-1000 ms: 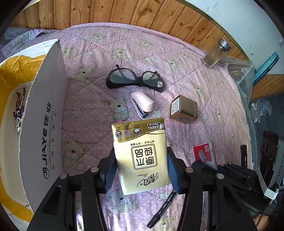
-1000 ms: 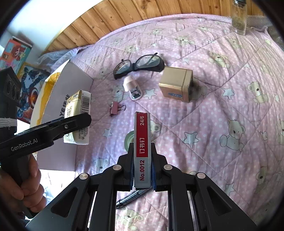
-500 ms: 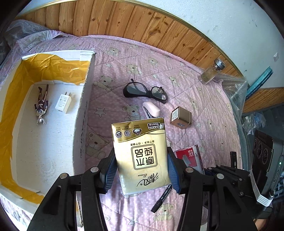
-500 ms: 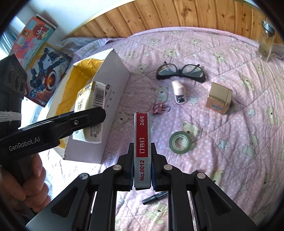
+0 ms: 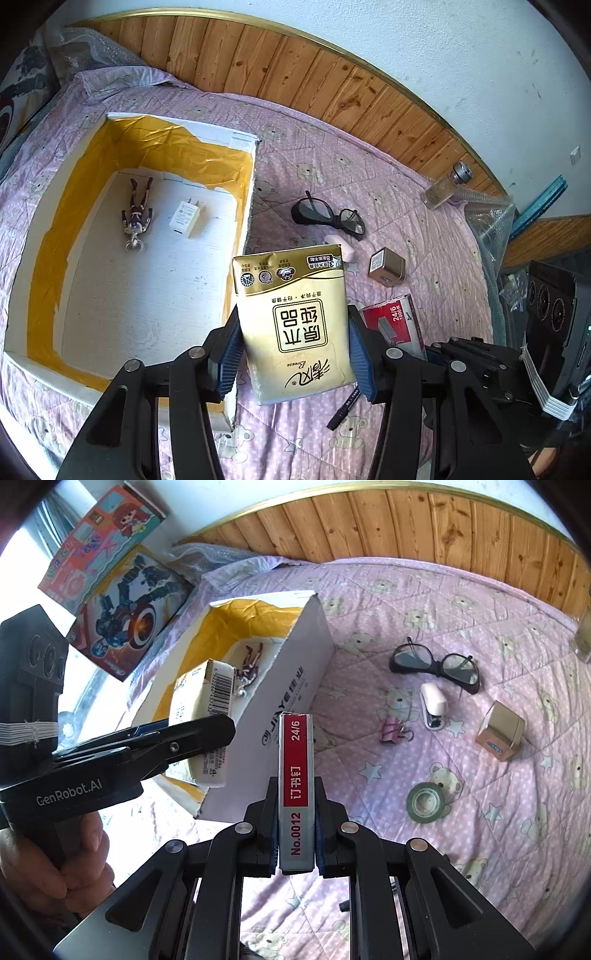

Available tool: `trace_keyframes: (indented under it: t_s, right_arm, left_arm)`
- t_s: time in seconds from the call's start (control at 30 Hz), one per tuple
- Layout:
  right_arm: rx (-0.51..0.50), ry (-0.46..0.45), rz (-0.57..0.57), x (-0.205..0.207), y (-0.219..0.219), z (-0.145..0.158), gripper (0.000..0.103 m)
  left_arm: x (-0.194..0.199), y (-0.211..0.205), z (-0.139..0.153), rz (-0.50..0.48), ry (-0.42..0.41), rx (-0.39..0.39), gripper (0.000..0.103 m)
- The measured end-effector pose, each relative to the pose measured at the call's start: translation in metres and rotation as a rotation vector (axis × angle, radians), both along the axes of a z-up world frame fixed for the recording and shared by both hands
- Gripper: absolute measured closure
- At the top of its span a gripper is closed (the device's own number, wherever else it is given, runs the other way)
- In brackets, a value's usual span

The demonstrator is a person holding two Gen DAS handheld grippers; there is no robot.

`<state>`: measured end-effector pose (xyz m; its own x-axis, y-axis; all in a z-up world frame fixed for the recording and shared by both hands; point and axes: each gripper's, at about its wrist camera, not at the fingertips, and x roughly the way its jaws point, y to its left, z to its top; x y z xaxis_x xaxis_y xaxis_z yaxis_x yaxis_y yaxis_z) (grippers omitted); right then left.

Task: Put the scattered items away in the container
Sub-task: 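Carry the tissue pack and staple box over the box with both grippers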

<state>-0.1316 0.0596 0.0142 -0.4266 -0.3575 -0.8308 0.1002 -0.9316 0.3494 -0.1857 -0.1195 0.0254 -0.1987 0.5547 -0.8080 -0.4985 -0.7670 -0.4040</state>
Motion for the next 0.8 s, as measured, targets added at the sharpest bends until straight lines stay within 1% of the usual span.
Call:
trace_keyframes:
  t_s: [0.3, 0.6, 0.8]
  right_arm:
    - [0.018, 0.014, 0.088, -0.013, -0.029, 0.016, 0.087]
    - [0.028, 0.023, 0.17, -0.029, -0.059, 0.024, 0.087]
    - [0.033, 0.026, 0.208, -0.041, -0.075, 0.026, 0.087]
  left_arm:
    - [-0.007, -0.039, 0.007, 0.085, -0.002, 0.028, 0.05]
    - [-0.017, -0.071, 0.0, 0.172, -0.023, 0.028, 0.05]
    - [-0.026, -0.086, -0.006, 0.218, -0.037, 0.025, 0.05]
